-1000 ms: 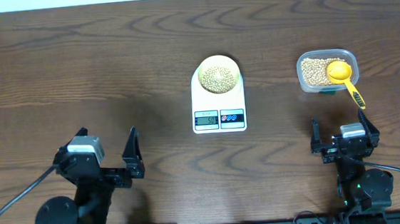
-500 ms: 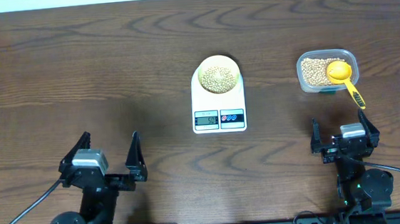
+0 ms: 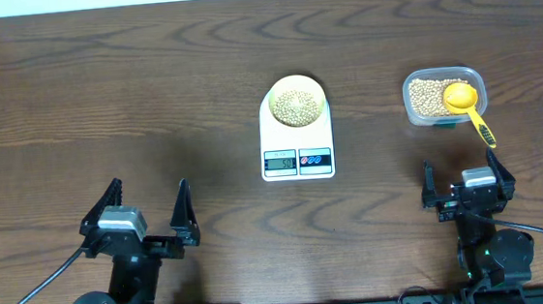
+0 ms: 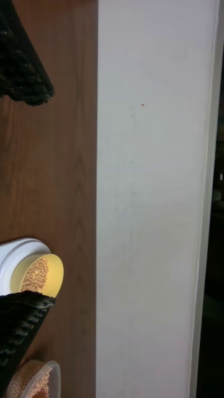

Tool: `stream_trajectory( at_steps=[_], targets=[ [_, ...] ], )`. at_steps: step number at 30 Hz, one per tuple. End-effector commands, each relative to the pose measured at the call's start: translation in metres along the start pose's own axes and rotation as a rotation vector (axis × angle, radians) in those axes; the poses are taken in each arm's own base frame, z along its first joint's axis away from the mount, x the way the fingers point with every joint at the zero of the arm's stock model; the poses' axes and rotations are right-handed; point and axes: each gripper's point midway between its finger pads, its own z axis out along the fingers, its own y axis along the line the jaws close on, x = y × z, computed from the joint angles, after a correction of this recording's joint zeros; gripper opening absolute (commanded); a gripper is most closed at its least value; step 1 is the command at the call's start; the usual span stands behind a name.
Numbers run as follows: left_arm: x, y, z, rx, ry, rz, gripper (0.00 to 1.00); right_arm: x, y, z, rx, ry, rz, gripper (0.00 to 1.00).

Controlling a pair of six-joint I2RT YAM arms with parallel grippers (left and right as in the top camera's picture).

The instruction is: Scoop item into bowl and weigh 50g on scale

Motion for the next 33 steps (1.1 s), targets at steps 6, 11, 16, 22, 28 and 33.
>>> stream_trajectory(
  at_steps=[6,11,16,22,28,33],
  targets=[
    [0.001,0.002,-0.007,-0.012,-0.042,-0.009,0.98,0.002,-0.003,0.0,0.017,0.004,-0.005,0.99],
    [0.004,0.007,-0.011,-0.043,-0.113,0.002,0.98,0.002,-0.003,0.0,0.017,0.004,-0.005,0.99],
    [0.002,0.015,-0.003,-0.08,-0.163,0.081,0.98,0.002,-0.003,0.0,0.017,0.004,-0.005,0.99],
    [0.0,0.021,-0.002,-0.113,-0.187,0.081,0.98,0.002,-0.003,0.0,0.017,0.004,-0.005,0.99],
    [0.014,0.03,0.003,-0.156,-0.156,0.073,0.98,0.002,-0.003,0.0,0.017,0.004,-0.005,0.99],
    [0.036,0.034,0.016,-0.155,-0.146,0.064,0.98,0.002,-0.003,0.0,0.017,0.004,-0.005,0.99]
  ],
)
